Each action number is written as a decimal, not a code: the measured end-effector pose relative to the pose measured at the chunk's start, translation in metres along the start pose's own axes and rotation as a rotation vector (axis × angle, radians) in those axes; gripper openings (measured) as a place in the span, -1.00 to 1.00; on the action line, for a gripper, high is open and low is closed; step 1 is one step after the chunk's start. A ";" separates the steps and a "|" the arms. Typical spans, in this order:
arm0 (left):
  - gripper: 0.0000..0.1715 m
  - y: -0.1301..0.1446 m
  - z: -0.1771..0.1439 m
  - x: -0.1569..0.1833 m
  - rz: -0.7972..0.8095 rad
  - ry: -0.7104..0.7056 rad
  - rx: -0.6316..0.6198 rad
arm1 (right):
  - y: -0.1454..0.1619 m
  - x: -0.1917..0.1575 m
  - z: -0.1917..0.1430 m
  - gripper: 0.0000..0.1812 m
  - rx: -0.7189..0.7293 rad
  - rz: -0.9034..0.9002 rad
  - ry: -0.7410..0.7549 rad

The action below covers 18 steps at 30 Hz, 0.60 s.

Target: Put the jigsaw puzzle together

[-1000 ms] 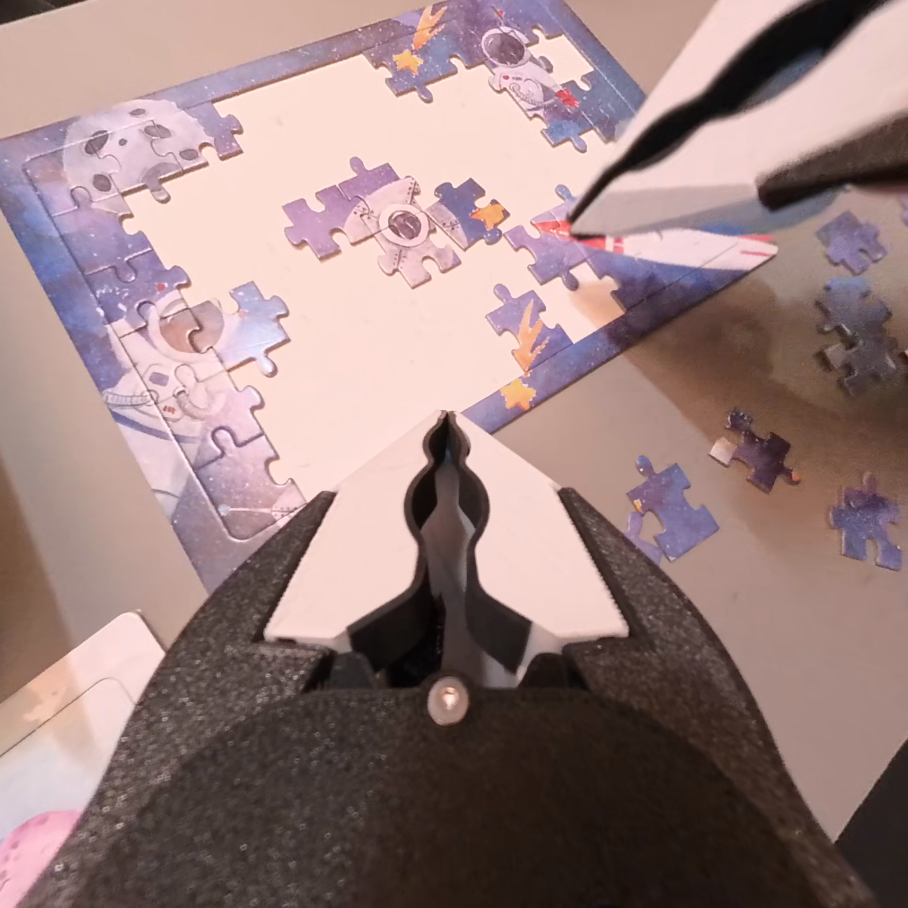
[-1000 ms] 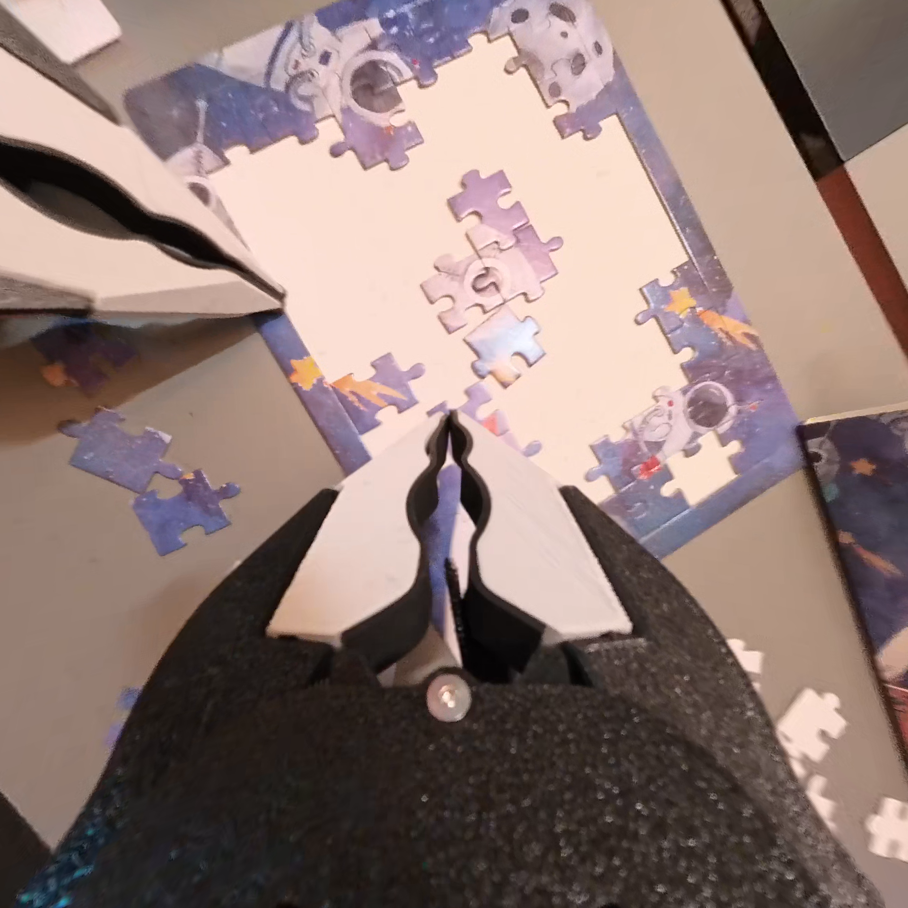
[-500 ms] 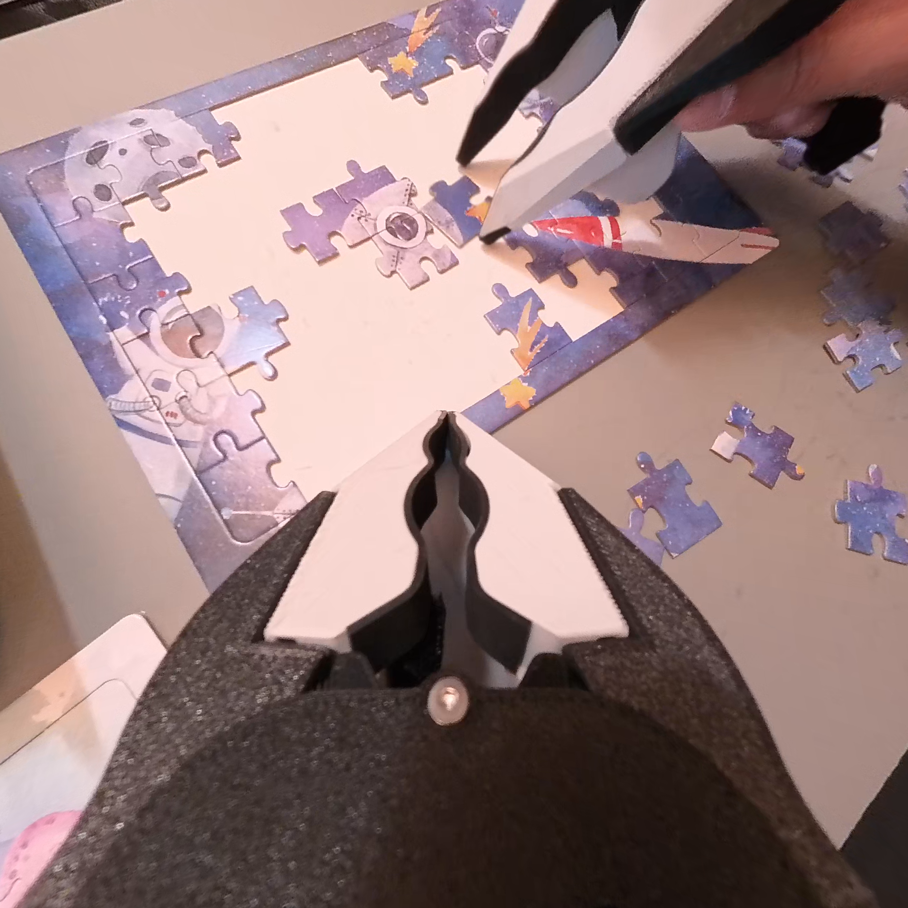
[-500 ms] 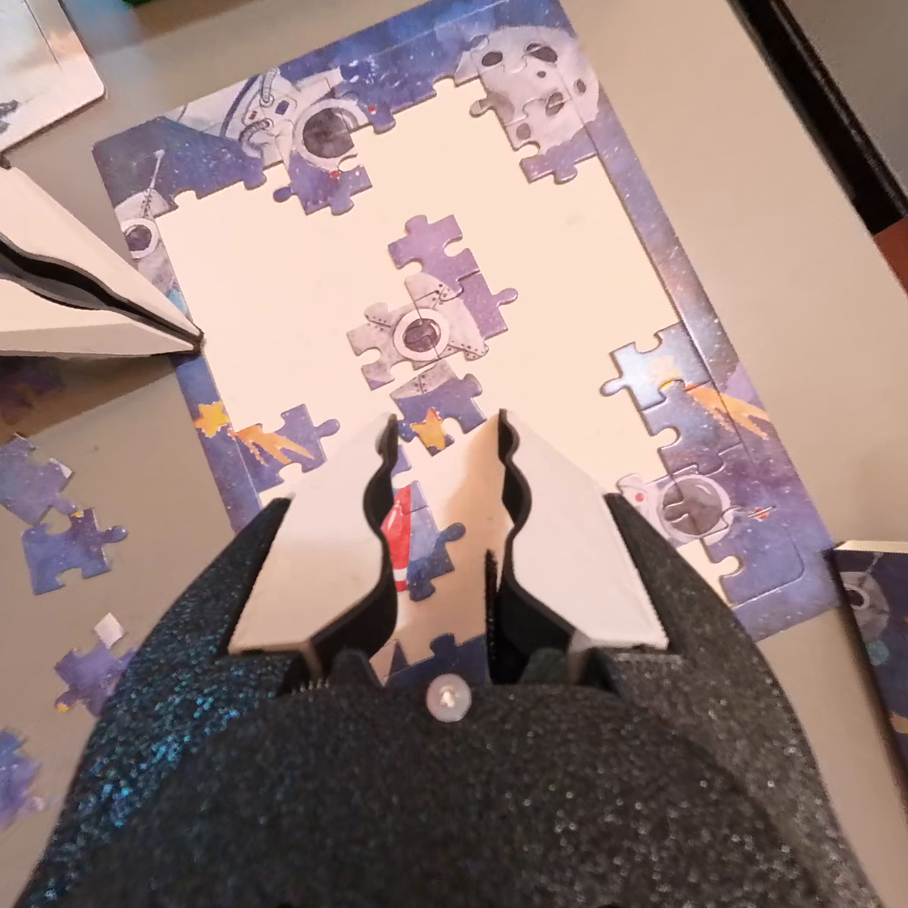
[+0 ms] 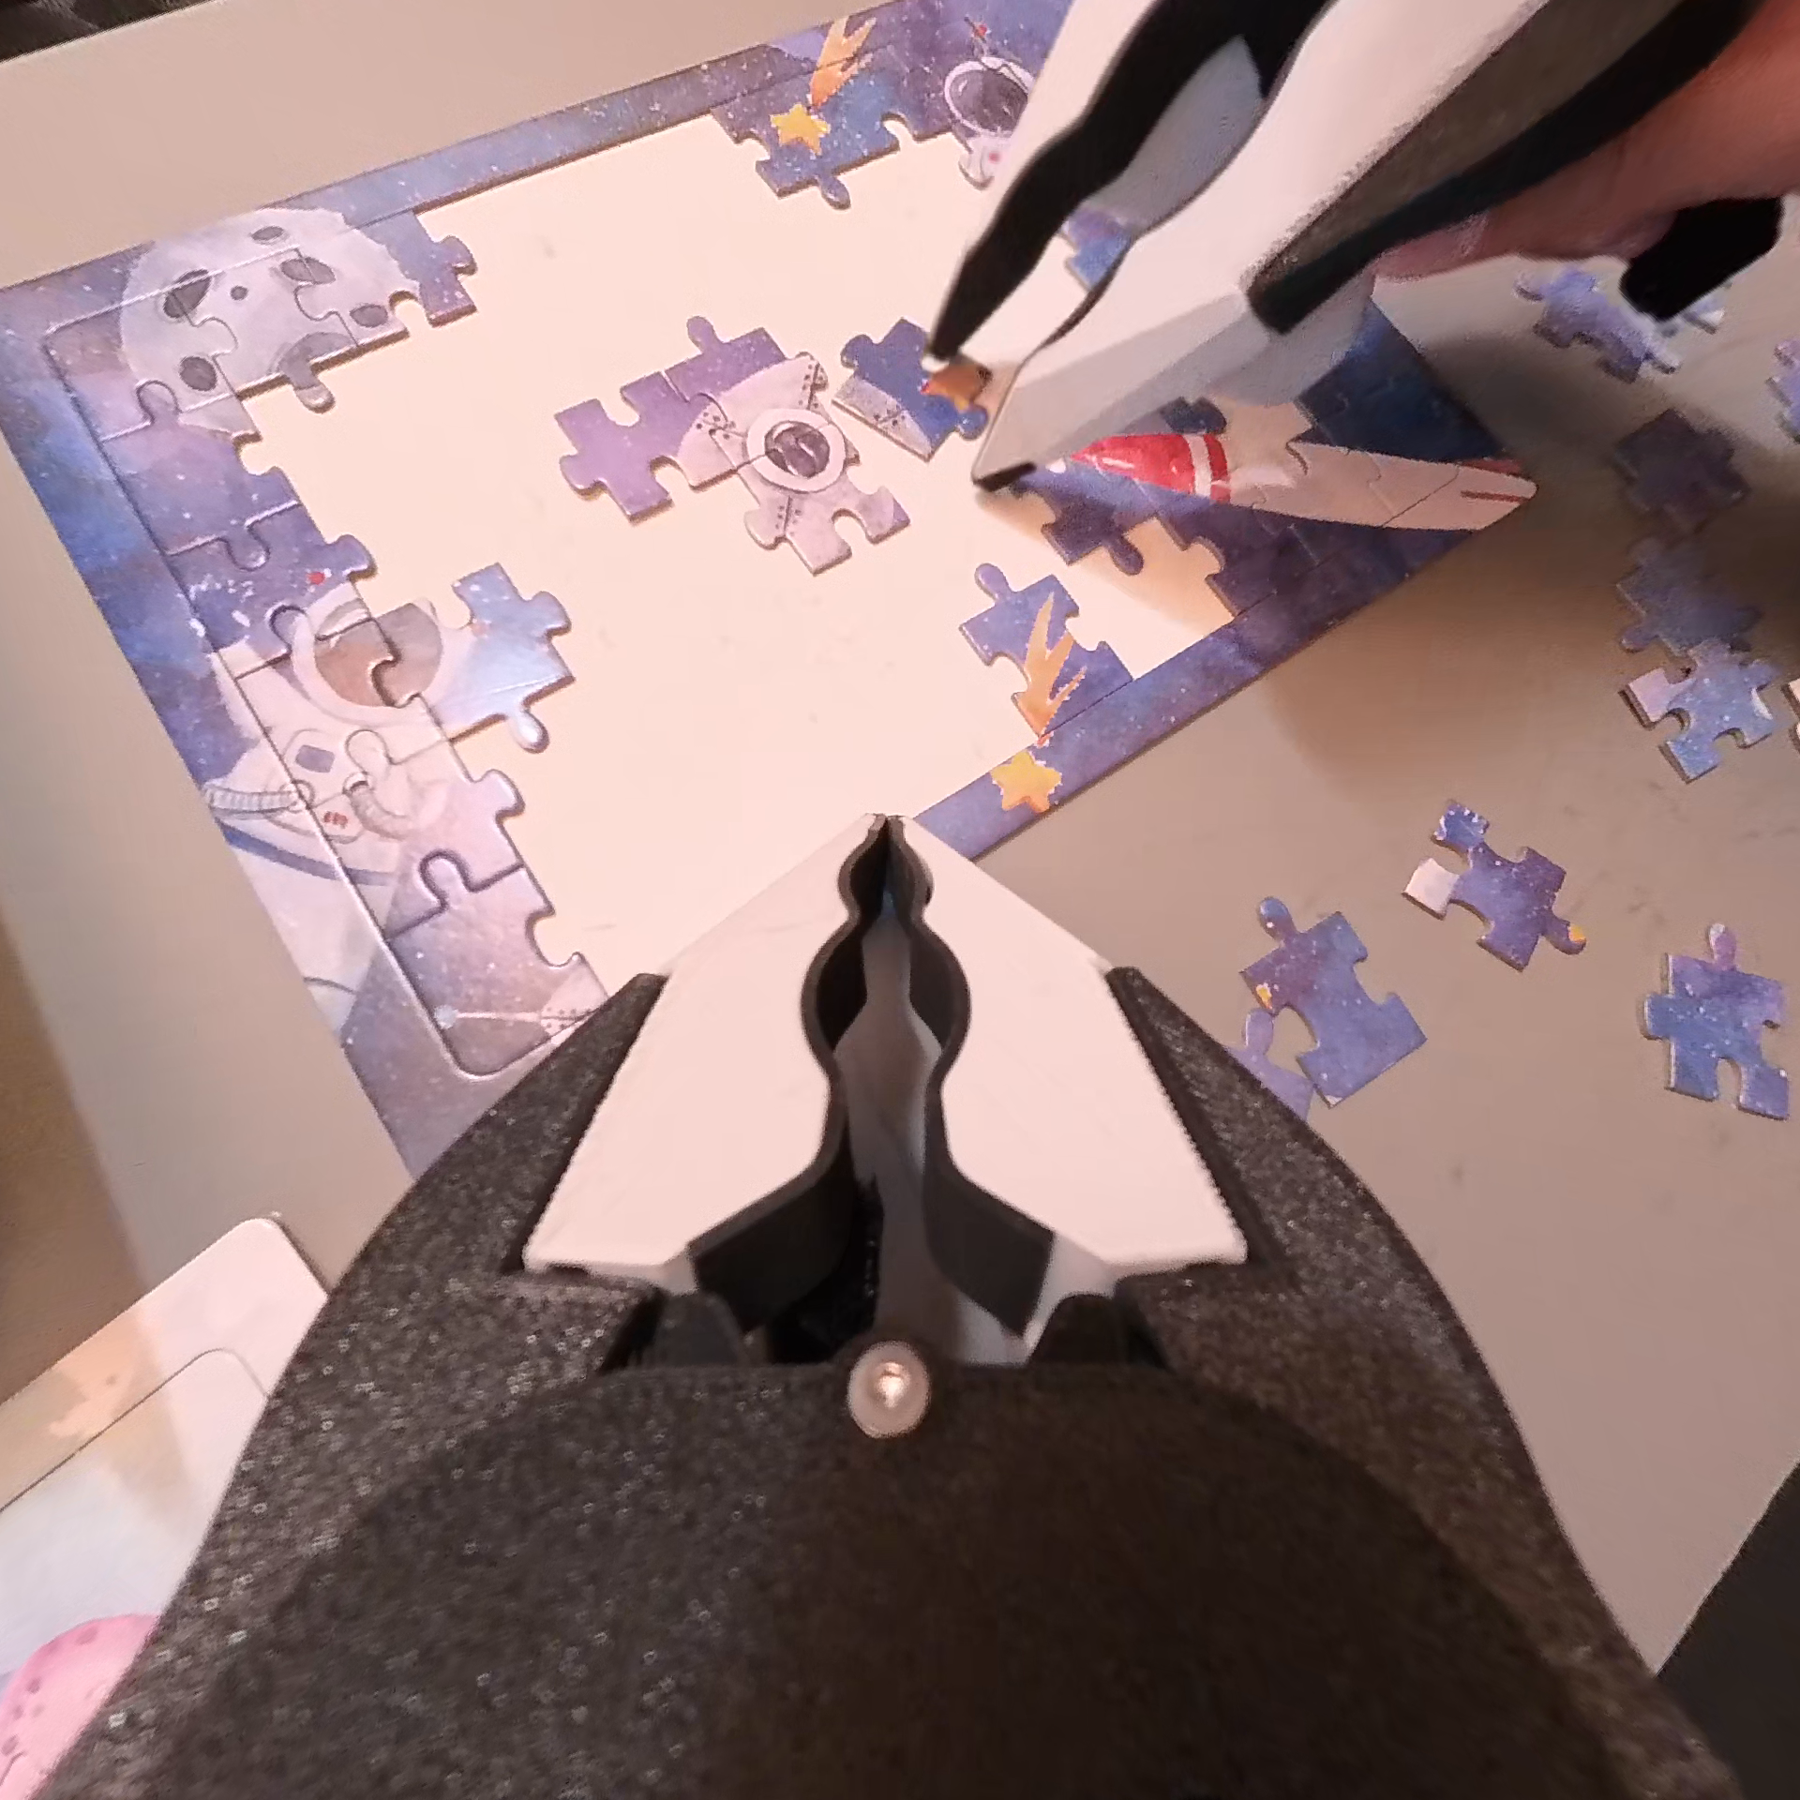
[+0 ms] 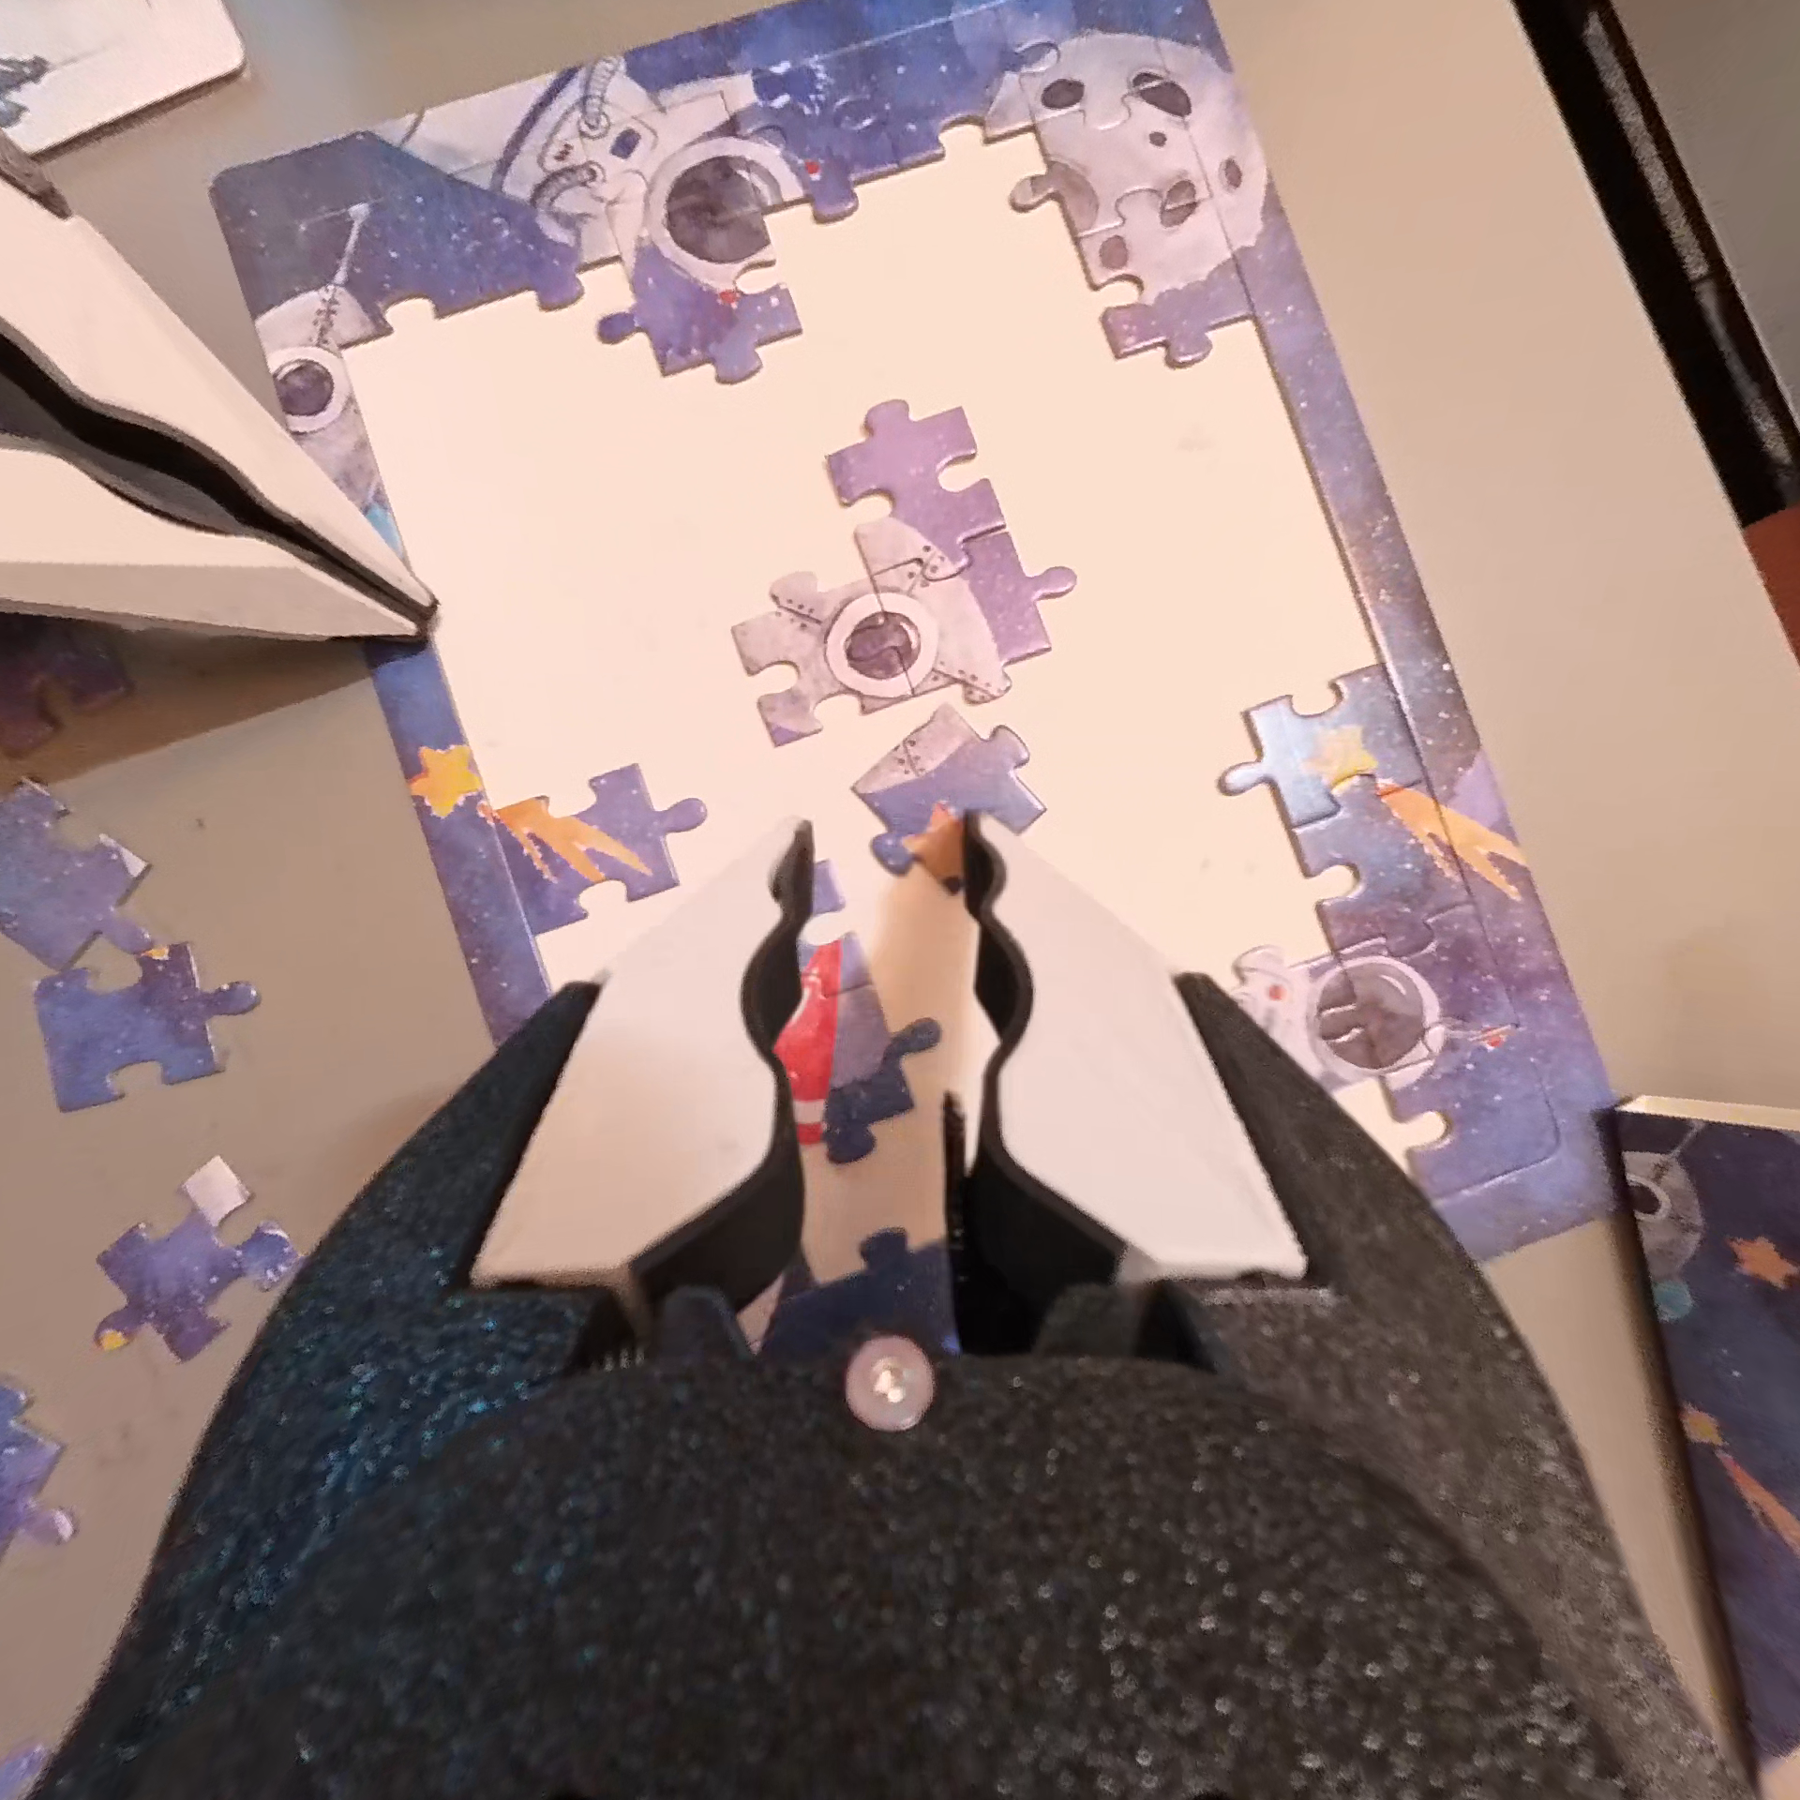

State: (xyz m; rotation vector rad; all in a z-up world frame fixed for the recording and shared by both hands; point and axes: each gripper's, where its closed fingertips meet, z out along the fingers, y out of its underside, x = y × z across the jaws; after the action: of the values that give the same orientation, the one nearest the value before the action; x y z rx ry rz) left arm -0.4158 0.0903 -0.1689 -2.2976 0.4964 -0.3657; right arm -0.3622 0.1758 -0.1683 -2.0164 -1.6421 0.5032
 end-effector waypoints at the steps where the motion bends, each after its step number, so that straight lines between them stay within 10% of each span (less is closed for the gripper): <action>1: -1.00 0.000 0.000 0.000 0.000 0.000 0.000 | -0.001 0.004 -0.002 -0.66 0.002 0.002 0.014; 18: -1.00 0.000 0.000 0.000 -0.004 0.005 0.000 | 0.007 0.006 -0.004 -0.82 -0.019 0.117 -0.021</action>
State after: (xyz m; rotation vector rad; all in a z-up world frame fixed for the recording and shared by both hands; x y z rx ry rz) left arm -0.4158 0.0901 -0.1689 -2.2984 0.4945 -0.3728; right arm -0.3528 0.1799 -0.1688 -2.1375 -1.5533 0.5542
